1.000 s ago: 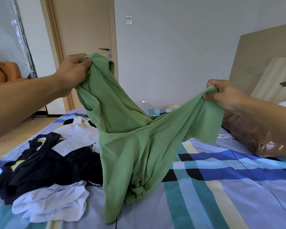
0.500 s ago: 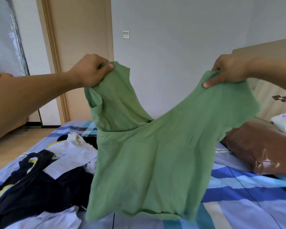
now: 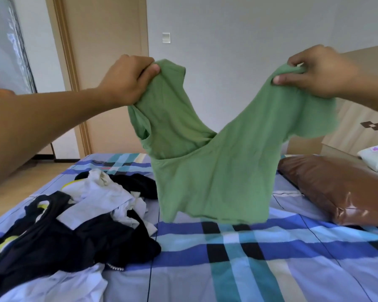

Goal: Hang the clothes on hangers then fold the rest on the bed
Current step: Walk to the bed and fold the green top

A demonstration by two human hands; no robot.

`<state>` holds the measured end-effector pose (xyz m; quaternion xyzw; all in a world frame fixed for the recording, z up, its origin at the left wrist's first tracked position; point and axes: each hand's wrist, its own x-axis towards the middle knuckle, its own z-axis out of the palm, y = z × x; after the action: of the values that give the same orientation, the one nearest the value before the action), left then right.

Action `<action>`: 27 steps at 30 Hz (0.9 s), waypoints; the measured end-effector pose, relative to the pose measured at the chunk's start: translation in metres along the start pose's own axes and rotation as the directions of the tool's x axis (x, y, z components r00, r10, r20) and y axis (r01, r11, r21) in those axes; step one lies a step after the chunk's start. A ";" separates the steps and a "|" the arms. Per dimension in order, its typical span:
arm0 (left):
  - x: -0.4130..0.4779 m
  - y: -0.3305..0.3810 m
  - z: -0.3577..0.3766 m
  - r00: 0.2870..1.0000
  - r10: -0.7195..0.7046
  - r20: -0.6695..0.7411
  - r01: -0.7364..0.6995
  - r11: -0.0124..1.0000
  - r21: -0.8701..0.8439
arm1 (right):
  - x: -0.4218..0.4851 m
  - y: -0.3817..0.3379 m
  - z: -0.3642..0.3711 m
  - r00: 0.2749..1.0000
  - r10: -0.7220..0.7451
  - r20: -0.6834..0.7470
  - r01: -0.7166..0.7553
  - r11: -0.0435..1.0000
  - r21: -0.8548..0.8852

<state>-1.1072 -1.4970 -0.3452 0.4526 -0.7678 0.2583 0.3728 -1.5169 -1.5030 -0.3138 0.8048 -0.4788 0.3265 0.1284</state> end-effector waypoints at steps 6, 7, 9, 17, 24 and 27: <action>-0.142 0.068 0.000 0.926 0.177 0.334 -0.077 0.953 -0.293 | -0.138 -0.064 0.042 0.658 -0.184 0.730 -0.058 0.954 0.293; -0.170 0.076 0.003 0.889 0.202 0.412 -0.055 0.939 -0.340 | -0.160 -0.073 0.054 0.566 -0.208 0.797 -0.063 0.954 0.294; -0.222 0.085 0.009 0.810 0.241 0.534 0.000 0.912 -0.411 | -0.201 -0.087 0.078 0.395 -0.246 0.885 -0.054 0.955 0.290; -0.286 0.080 0.050 0.748 0.208 0.630 0.167 0.860 -0.483 | -0.227 -0.073 0.145 0.281 -0.309 0.909 -0.097 0.933 0.347; -0.227 0.017 0.156 0.804 -0.087 0.588 0.272 0.934 -0.234 | -0.132 -0.019 0.238 0.639 -0.118 0.760 0.140 0.989 0.035; -0.226 -0.002 0.201 0.714 -0.312 0.626 0.334 0.939 0.087 | -0.121 -0.003 0.284 0.762 0.080 0.643 0.155 0.941 -0.300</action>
<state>-1.1030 -1.5318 -0.6461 0.6335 -0.7609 0.0098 0.1400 -1.4396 -1.5664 -0.6059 0.8433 -0.5253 -0.0600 0.0970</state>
